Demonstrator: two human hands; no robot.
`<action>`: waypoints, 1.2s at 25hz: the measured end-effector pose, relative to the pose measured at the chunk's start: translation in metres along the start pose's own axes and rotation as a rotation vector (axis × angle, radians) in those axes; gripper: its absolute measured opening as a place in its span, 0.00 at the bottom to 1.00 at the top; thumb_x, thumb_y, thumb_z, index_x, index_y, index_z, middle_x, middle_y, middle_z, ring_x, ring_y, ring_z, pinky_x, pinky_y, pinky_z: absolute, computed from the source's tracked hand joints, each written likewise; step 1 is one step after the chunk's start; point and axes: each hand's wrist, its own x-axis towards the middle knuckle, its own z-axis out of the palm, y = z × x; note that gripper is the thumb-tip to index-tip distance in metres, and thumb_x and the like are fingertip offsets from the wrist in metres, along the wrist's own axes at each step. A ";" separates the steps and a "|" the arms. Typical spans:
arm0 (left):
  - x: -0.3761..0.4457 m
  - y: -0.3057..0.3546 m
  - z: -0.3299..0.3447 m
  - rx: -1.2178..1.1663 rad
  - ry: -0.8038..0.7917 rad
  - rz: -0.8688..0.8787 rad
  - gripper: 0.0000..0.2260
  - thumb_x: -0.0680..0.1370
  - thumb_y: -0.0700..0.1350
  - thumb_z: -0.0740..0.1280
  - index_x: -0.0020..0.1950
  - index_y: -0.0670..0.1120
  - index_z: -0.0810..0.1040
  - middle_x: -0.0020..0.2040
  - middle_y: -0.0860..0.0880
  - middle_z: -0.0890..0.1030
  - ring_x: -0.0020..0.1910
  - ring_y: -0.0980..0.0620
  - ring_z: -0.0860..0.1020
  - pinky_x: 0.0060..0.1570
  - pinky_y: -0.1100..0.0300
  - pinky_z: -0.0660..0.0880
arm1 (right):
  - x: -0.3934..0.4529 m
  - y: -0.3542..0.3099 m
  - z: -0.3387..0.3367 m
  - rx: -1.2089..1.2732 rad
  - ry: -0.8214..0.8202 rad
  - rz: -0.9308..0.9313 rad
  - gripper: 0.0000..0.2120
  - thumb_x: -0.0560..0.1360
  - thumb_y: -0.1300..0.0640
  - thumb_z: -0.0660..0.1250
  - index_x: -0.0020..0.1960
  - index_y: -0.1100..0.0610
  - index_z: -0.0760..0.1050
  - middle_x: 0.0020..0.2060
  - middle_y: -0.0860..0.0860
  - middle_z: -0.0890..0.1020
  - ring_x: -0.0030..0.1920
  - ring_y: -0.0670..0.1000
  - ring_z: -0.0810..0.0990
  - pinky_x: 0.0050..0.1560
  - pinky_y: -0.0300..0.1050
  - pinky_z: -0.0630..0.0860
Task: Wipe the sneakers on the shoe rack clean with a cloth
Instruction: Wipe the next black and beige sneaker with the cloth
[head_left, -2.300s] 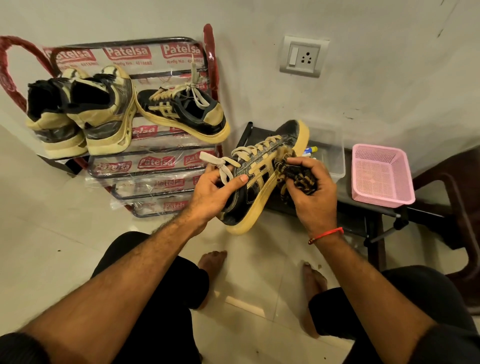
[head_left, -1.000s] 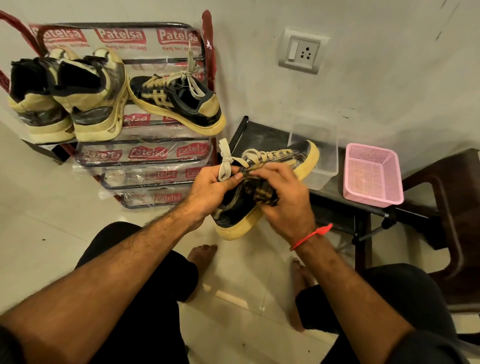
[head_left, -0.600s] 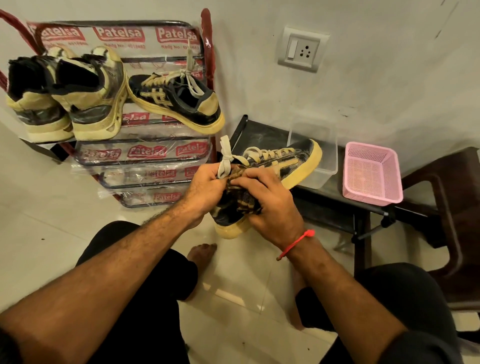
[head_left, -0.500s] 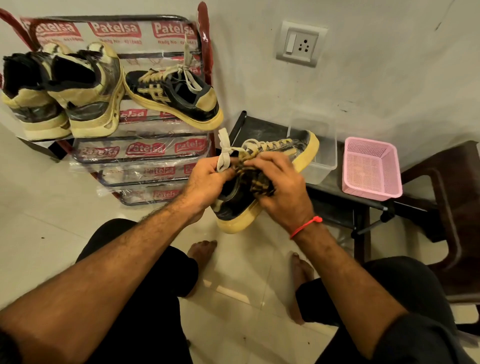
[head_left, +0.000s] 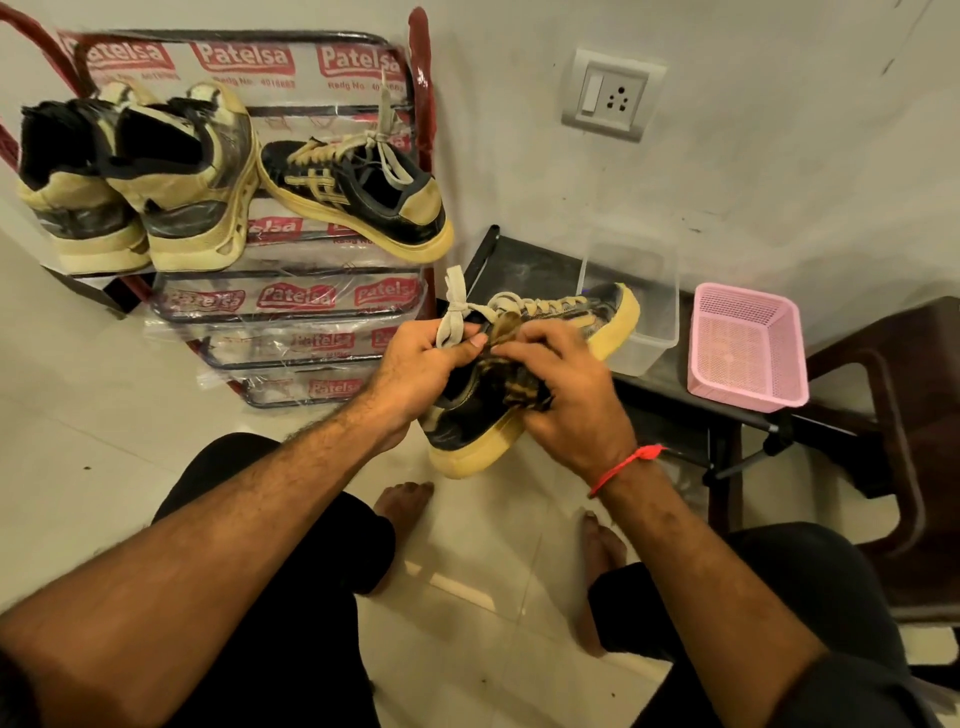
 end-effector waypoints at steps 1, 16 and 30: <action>0.000 -0.001 -0.001 0.006 -0.012 0.001 0.08 0.80 0.40 0.69 0.50 0.53 0.84 0.50 0.50 0.86 0.54 0.51 0.84 0.56 0.56 0.80 | -0.004 -0.009 0.005 0.018 -0.061 -0.051 0.17 0.72 0.57 0.67 0.59 0.61 0.80 0.55 0.57 0.77 0.58 0.56 0.76 0.63 0.47 0.74; -0.009 -0.004 0.008 0.174 -0.164 0.066 0.04 0.78 0.48 0.73 0.51 0.54 0.81 0.47 0.54 0.86 0.46 0.59 0.85 0.44 0.62 0.82 | 0.001 0.040 -0.019 -0.021 0.086 0.339 0.18 0.71 0.63 0.74 0.60 0.56 0.80 0.56 0.55 0.76 0.59 0.52 0.75 0.62 0.38 0.72; 0.005 -0.018 0.001 0.620 -0.003 0.402 0.12 0.72 0.47 0.78 0.47 0.55 0.75 0.47 0.58 0.80 0.46 0.58 0.79 0.45 0.62 0.74 | -0.001 0.012 -0.008 0.114 0.084 0.307 0.17 0.70 0.66 0.73 0.58 0.57 0.80 0.55 0.53 0.77 0.56 0.45 0.73 0.60 0.25 0.67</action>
